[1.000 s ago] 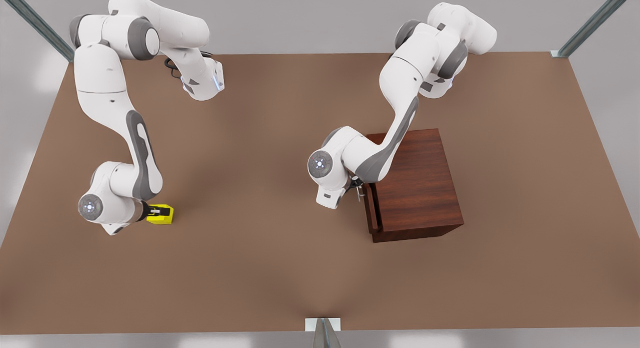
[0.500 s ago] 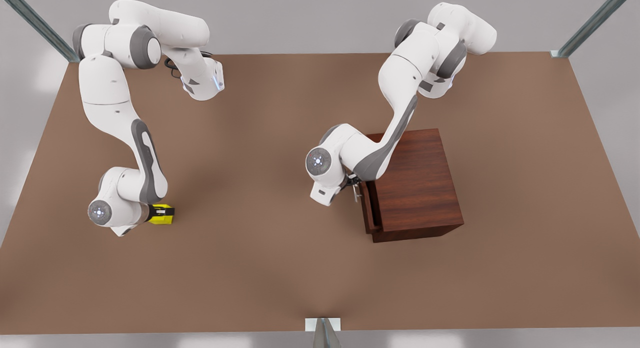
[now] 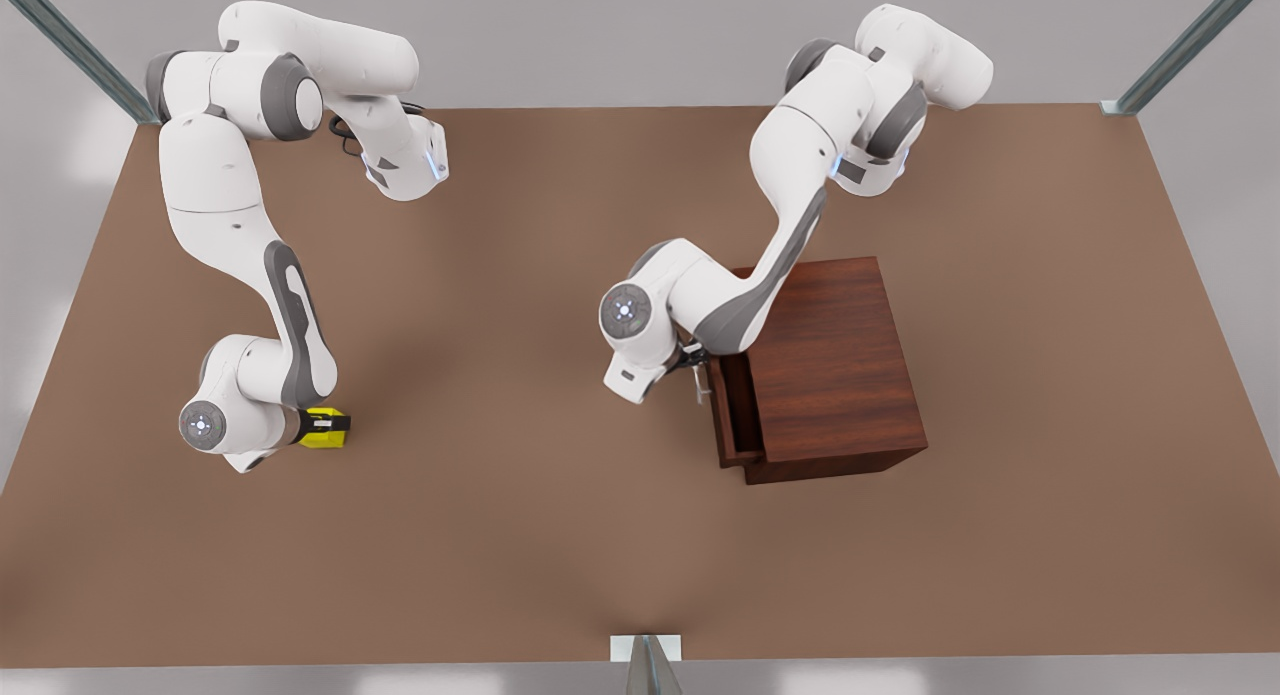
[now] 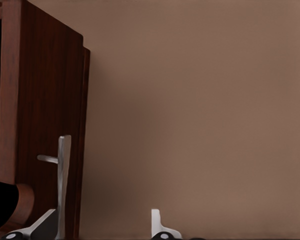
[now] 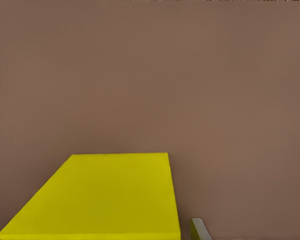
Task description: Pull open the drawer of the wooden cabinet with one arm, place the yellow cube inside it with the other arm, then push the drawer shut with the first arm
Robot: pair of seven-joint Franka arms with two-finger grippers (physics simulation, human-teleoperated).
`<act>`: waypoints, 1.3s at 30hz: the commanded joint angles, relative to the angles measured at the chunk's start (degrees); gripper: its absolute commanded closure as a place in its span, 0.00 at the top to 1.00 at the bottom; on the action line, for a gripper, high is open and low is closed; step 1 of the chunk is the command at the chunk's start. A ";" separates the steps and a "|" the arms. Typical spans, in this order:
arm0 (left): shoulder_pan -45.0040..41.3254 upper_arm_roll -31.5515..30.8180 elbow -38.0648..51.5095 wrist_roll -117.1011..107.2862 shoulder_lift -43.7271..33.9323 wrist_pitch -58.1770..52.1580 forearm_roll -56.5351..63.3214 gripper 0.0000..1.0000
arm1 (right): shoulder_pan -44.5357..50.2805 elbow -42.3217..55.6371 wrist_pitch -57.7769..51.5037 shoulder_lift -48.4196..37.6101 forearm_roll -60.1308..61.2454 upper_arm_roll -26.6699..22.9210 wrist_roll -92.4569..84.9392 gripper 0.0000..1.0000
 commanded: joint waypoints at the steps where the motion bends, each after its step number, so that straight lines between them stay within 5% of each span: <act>1: -0.65 0.03 0.62 1.51 -0.10 0.00 0.01 0.92 | 0.01 0.02 0.31 -0.10 0.08 -0.03 -0.60 0.97; 5: -1.36 1.08 1.32 0.54 0.07 0.01 0.10 0.93 | -0.26 0.11 0.31 -0.18 0.08 0.05 -0.60 0.88; 8: -1.36 2.57 1.41 0.80 0.07 -0.26 0.27 0.93 | -0.35 0.11 0.14 -0.27 0.08 0.05 -0.60 0.64; 39: -4.61 2.93 3.60 -0.16 2.62 2.64 0.01 0.94 | -0.17 2.84 -1.80 -4.40 0.87 2.69 -0.77 0.64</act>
